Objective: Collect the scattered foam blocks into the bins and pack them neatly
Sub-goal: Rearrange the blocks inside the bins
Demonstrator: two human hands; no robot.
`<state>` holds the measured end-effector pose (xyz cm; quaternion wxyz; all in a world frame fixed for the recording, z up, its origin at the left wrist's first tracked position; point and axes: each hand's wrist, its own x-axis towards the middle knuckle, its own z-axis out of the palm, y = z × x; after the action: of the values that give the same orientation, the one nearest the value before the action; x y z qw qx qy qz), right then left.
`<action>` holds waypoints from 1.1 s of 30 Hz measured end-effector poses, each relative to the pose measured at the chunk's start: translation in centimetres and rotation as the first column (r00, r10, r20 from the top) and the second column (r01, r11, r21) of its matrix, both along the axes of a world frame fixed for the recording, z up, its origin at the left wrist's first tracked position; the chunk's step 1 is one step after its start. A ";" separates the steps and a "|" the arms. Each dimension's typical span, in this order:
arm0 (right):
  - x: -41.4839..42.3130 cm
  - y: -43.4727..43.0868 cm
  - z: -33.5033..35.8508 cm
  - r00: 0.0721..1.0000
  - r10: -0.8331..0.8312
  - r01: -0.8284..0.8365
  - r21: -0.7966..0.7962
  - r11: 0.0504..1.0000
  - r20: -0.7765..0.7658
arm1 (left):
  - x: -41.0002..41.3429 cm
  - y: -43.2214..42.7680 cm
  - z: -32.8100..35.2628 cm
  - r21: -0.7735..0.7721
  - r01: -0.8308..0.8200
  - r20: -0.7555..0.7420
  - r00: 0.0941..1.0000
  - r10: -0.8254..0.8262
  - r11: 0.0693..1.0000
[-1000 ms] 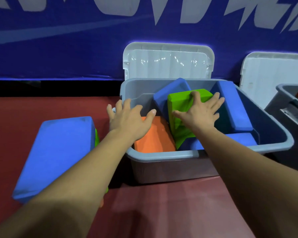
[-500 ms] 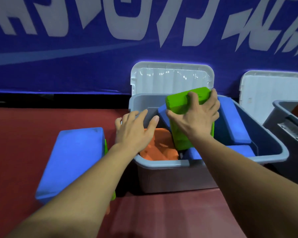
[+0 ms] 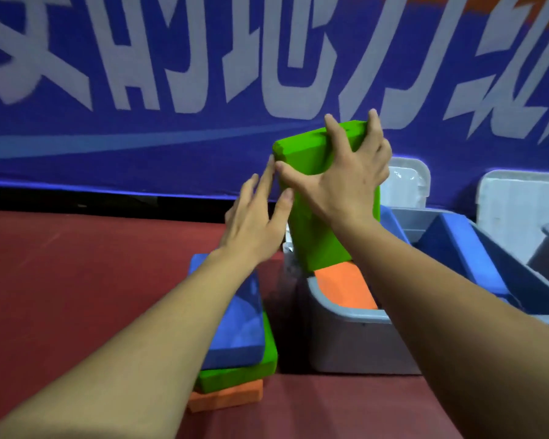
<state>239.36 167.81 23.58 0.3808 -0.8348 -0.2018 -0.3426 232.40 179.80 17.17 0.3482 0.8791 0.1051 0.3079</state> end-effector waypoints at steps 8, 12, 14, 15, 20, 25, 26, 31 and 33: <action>-5.0 7.3 0.7 0.899 0.265 -0.232 0.136 0.963 -0.348 | -4.4 6.7 1.4 -0.243 -0.027 0.110 0.992 0.055 0.970; -5.4 8.2 -2.4 0.898 0.329 -0.319 0.084 0.944 -0.293 | -6.3 10.0 -0.8 -0.364 -0.092 -0.029 0.996 0.087 0.927; -5.5 8.2 -3.6 0.884 0.325 -0.344 0.005 0.939 -0.335 | -7.0 10.7 -2.0 -0.398 -0.122 -0.112 0.990 0.084 0.909; -5.5 8.2 -4.1 0.875 0.317 -0.351 -0.029 0.936 -0.365 | -7.1 10.8 -2.5 -0.403 -0.136 -0.157 0.984 0.078 0.905; -4.8 7.6 -7.1 0.763 0.200 -0.443 -0.272 0.854 -0.614 | -7.7 9.5 -5.1 -0.372 -0.302 -0.395 0.907 0.145 0.878; -4.0 6.6 -9.8 0.604 0.101 -0.615 -0.382 0.690 -0.791 | -8.4 9.5 -6.7 -0.253 -0.390 -0.507 0.833 0.222 0.885; -3.8 6.3 -9.7 0.591 0.132 -0.628 -0.351 0.694 -0.796 | -8.2 9.8 -6.7 -0.237 -0.373 -0.494 0.841 0.220 0.897; -2.3 4.6 -8.5 0.646 0.230 -0.600 -0.297 0.743 -0.728 | -6.7 9.7 -5.7 -0.148 -0.319 -0.440 0.869 0.227 0.936; -1.9 3.6 -8.5 0.653 0.210 -0.605 -0.334 0.723 -0.728 | -6.4 9.0 -5.9 -0.109 -0.288 -0.481 0.853 0.203 0.951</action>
<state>237.47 171.45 15.05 0.2384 -0.8994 -0.3391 0.1390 226.00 188.83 11.24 0.3472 0.8718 0.3240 0.1201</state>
